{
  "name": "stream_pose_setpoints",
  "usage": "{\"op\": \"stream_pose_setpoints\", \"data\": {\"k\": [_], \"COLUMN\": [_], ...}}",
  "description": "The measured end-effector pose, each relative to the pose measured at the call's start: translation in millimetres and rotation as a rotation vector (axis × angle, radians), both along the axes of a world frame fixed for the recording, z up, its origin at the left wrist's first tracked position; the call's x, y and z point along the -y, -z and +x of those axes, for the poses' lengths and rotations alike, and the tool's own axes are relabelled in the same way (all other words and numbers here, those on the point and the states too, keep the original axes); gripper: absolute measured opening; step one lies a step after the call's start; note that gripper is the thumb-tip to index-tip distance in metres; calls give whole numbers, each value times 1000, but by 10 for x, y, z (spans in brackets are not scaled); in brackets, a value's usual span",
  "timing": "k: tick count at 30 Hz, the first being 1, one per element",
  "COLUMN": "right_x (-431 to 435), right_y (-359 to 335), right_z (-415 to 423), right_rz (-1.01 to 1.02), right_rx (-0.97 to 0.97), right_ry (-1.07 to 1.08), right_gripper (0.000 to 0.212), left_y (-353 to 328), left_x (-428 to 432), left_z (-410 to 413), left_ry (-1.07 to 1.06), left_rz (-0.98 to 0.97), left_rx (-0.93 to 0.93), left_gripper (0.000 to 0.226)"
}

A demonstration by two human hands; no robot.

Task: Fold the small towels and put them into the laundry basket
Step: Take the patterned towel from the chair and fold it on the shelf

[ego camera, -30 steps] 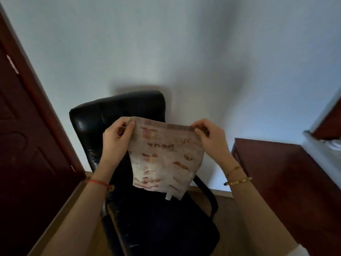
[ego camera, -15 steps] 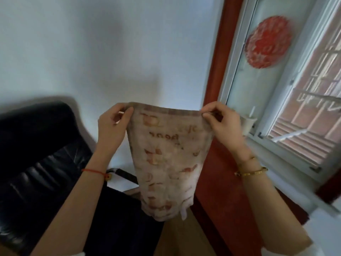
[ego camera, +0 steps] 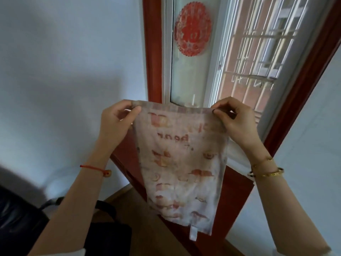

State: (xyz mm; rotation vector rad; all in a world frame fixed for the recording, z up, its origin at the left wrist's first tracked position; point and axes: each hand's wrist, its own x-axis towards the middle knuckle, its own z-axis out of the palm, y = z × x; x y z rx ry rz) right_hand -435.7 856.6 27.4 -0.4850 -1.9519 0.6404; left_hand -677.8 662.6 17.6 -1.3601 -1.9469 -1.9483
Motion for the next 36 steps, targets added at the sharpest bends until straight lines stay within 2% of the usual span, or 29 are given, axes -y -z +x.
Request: {"op": "stream_pose_setpoints", "data": {"k": [3,7,13,18,21,25,31,36], "right_x": [-434,-1121,-2148,-2671,-2752,-2540,-1905,-1448], "right_y": [186,563,1183,1599,1806,2110,2671,3156], "right_z": [-40,-234,-620,-777,-739,-561,-179,135], "right_rz": [-25,-84,-248,-339,-389,-479,-615,-688], "right_rx": [47,140,256,299,330,404,536,654], "right_ry": [34,99,161,169,136,56,-68,-100], "right_gripper": [16,11,12,15,15,15,12,11], "left_y": [222,646,1289,1668,1864,2139,2718,3144], "left_x": [-519,-1312,-2457,-3035,-3073,-2765,-2054,-1639], "left_z": [-130,-377,-678,-820,-786,-684,-543,-396], "left_ry": [26,33,48,49,69,122,193,321], "left_rz": [-58,-170,-301,-416,-456,-549,-883,-1082], "left_rx": [55,115,335,345,357,307,319,128], "left_gripper": [12,11,18,22,14,13,20,14]}}
